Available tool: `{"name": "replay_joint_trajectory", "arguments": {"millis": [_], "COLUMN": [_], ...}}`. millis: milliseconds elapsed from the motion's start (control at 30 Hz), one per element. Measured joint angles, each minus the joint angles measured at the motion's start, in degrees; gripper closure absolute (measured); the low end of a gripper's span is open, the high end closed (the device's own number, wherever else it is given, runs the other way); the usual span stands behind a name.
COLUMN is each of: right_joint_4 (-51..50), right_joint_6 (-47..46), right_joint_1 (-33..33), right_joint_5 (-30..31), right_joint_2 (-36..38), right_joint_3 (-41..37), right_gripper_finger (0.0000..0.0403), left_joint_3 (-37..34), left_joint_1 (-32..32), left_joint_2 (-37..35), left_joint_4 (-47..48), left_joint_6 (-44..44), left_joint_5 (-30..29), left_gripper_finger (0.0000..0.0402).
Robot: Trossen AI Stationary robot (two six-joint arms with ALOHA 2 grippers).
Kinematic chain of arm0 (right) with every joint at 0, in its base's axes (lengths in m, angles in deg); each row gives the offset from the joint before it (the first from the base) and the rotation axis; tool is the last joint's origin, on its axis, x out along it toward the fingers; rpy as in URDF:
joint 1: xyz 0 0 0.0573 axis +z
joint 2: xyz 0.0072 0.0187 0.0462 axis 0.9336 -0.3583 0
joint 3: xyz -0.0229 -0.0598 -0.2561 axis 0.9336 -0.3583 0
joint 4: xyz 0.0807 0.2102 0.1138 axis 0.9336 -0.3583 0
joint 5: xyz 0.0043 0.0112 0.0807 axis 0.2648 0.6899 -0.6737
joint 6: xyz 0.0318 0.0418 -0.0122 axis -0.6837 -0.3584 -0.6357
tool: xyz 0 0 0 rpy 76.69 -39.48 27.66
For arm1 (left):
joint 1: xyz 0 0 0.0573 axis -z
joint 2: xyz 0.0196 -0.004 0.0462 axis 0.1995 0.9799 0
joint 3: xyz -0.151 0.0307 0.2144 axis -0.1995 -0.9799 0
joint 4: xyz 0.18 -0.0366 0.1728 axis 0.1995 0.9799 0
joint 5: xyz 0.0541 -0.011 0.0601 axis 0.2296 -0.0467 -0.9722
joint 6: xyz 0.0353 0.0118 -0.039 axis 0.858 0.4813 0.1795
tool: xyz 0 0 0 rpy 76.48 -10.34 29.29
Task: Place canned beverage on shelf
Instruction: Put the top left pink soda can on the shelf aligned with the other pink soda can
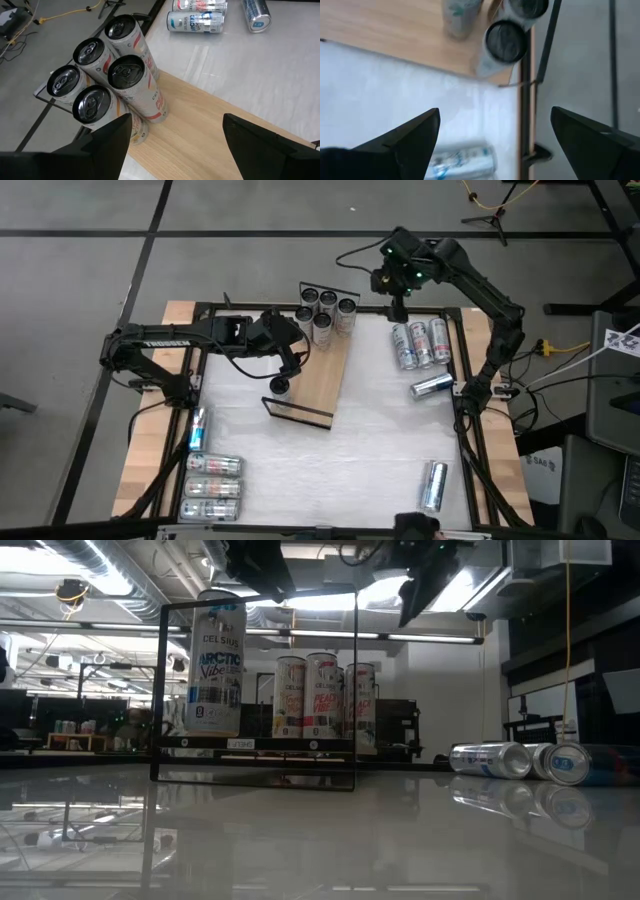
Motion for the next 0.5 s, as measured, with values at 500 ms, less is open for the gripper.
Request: {"name": "replay_joint_trajectory", "arguments": {"millis": [500], "right_joint_4": [5.84], "right_joint_6": [-12.32], "right_joint_1": [0.02], "right_joint_5": [2.92], "right_joint_2": [17.25], "right_joint_3": [-25.07], "right_gripper_finger": [0.0029], "left_joint_3": [0.00], "left_joint_1": [0.26], "left_joint_2": [0.00], "left_joint_4": [0.01], "left_joint_6": [-0.70], "left_joint_5": [0.00], "left_gripper_finger": [0.0096]}}
